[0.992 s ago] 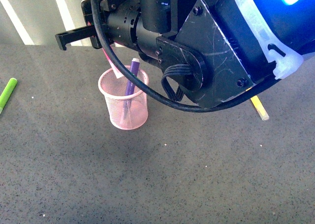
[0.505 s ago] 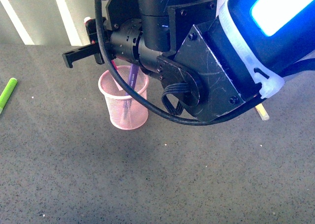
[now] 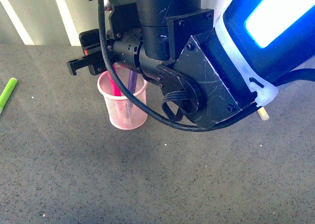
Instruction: Insert purple and pink pens into pink cup
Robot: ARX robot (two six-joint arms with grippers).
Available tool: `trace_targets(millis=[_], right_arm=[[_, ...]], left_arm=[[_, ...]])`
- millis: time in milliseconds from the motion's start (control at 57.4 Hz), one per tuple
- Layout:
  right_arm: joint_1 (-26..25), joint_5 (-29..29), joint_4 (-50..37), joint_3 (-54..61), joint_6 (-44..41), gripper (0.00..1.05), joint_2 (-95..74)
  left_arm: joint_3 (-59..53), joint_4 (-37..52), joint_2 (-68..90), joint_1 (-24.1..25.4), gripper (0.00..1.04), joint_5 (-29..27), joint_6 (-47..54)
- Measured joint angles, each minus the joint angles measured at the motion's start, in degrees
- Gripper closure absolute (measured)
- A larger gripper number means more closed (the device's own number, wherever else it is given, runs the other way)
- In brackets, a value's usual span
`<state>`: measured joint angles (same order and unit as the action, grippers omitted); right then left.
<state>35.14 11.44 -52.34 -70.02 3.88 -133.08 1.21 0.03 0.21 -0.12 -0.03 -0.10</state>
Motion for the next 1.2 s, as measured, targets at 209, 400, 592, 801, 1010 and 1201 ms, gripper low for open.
trace_targets(millis=[209, 400, 592, 801, 1010, 1201], right_arm=[[-1.31, -5.86, 1.88, 3.41, 0.63, 0.05, 7.26], [-5.25, -18.64, 11.45, 8.70, 2.71, 0.07, 19.82], [-6.71, -19.30, 11.72, 9.42, 3.82, 0.07, 21.20], [-7.26, -35.60, -6.67, 21.53, -2.36, 0.34, 24.63], [-15.78, -30.75, -14.64, 41.07, -4.26, 0.72, 36.79], [-20.72, -24.55, -14.62, 53.13, -4.42, 1.01, 48.57]], left_arm=[[0.00, 0.00, 0.00, 0.00, 0.07, 0.00, 0.00], [0.00, 0.00, 0.00, 0.00, 0.07, -0.04, -0.02], [0.00, 0.00, -0.02, 0.00, 0.07, 0.04, 0.00], [0.00, 0.00, -0.02, 0.00, 0.07, -0.17, -0.02], [0.00, 0.00, -0.02, 0.00, 0.07, 0.04, 0.00], [0.00, 0.00, -0.02, 0.00, 0.07, -0.02, 0.00]])
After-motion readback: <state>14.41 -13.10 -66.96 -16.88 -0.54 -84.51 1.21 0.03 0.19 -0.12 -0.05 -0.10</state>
